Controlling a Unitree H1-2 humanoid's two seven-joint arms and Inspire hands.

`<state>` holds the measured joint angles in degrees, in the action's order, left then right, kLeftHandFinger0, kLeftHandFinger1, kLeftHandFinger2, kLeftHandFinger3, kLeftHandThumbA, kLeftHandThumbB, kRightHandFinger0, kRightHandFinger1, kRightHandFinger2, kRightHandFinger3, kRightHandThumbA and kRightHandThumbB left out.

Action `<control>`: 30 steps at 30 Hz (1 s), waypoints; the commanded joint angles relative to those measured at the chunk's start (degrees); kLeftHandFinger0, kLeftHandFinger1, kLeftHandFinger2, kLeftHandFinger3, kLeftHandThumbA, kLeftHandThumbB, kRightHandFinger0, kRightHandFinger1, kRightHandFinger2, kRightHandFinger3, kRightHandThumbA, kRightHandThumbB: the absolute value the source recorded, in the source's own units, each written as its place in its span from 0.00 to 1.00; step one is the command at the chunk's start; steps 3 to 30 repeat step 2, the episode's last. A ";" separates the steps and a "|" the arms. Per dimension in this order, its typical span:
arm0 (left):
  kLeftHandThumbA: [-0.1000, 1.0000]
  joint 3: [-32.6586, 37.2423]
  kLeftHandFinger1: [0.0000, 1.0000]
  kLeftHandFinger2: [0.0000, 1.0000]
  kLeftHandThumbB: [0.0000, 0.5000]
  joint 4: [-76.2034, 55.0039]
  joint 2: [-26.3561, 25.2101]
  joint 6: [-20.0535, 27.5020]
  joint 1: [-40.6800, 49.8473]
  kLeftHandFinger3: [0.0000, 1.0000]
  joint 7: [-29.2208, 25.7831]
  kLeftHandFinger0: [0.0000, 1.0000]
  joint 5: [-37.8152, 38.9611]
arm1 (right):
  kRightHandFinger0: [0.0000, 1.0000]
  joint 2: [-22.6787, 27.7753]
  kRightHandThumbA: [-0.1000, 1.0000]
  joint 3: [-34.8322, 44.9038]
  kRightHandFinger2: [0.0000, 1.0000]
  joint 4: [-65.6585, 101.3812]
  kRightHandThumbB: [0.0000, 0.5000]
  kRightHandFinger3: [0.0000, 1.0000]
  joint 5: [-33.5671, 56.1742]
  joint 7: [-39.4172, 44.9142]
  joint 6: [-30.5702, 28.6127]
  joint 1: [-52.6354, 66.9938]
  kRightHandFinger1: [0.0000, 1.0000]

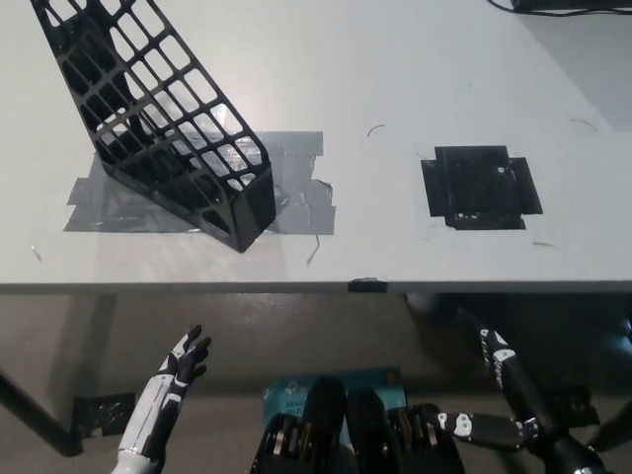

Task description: A shelf with a book inside it is placed on the center of the desk infront of the robot. The robot uses its right hand to grab the book, take it out and hand it to a person.

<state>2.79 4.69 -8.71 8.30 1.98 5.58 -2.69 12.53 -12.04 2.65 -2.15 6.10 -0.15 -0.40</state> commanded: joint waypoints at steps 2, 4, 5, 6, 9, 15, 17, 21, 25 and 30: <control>0.97 -0.21 1.00 1.00 0.45 -1.28 0.27 2.19 0.06 1.00 0.27 1.00 0.94 | 1.00 1.44 0.99 -1.10 1.00 0.52 0.52 1.00 -4.30 1.58 -2.29 -1.39 1.00; 0.97 -0.21 1.00 1.00 0.45 -1.28 0.27 2.19 0.06 1.00 0.27 1.00 0.94 | 1.00 1.44 0.99 -1.10 1.00 0.52 0.52 1.00 -4.30 1.58 -2.29 -1.39 1.00; 0.97 -0.21 1.00 1.00 0.45 -1.28 0.27 2.19 0.06 1.00 0.27 1.00 0.94 | 1.00 1.44 0.99 -1.10 1.00 0.52 0.52 1.00 -4.30 1.58 -2.29 -1.39 1.00; 0.97 -0.21 1.00 1.00 0.45 -1.28 0.27 2.19 0.06 1.00 0.27 1.00 0.94 | 1.00 1.44 0.99 -1.10 1.00 0.52 0.52 1.00 -4.30 1.58 -2.29 -1.39 1.00; 0.97 -0.21 1.00 1.00 0.45 -1.28 0.27 2.19 0.06 1.00 0.27 1.00 0.94 | 1.00 1.44 0.99 -1.10 1.00 0.52 0.52 1.00 -4.30 1.58 -2.29 -1.39 1.00; 0.97 -0.21 1.00 1.00 0.45 -1.28 0.27 2.19 0.06 1.00 0.27 1.00 0.94 | 1.00 1.44 0.99 -1.10 1.00 0.52 0.52 1.00 -4.30 1.58 -2.29 -1.39 1.00; 0.97 -0.21 1.00 1.00 0.45 -1.28 0.27 2.19 0.06 1.00 0.27 1.00 0.94 | 1.00 1.44 0.99 -1.10 1.00 0.52 0.52 1.00 -4.30 1.58 -2.29 -1.39 1.00; 0.97 -0.21 1.00 1.00 0.45 -1.28 0.27 2.19 0.06 1.00 0.27 1.00 0.94 | 1.00 1.44 0.99 -1.10 1.00 0.52 0.52 1.00 -4.30 1.58 -2.29 -1.39 1.00; 0.97 -0.21 1.00 1.00 0.45 -1.28 0.27 2.19 0.06 1.00 0.27 1.00 0.94 | 1.00 1.44 0.99 -1.10 1.00 0.52 0.52 1.00 -4.30 1.58 -2.29 -1.39 1.00; 0.97 -0.21 1.00 1.00 0.45 -1.28 0.27 2.19 0.06 1.00 0.27 1.00 0.94 | 1.00 1.44 0.99 -1.10 1.00 0.52 0.52 1.00 -4.30 1.58 -2.29 -1.39 1.00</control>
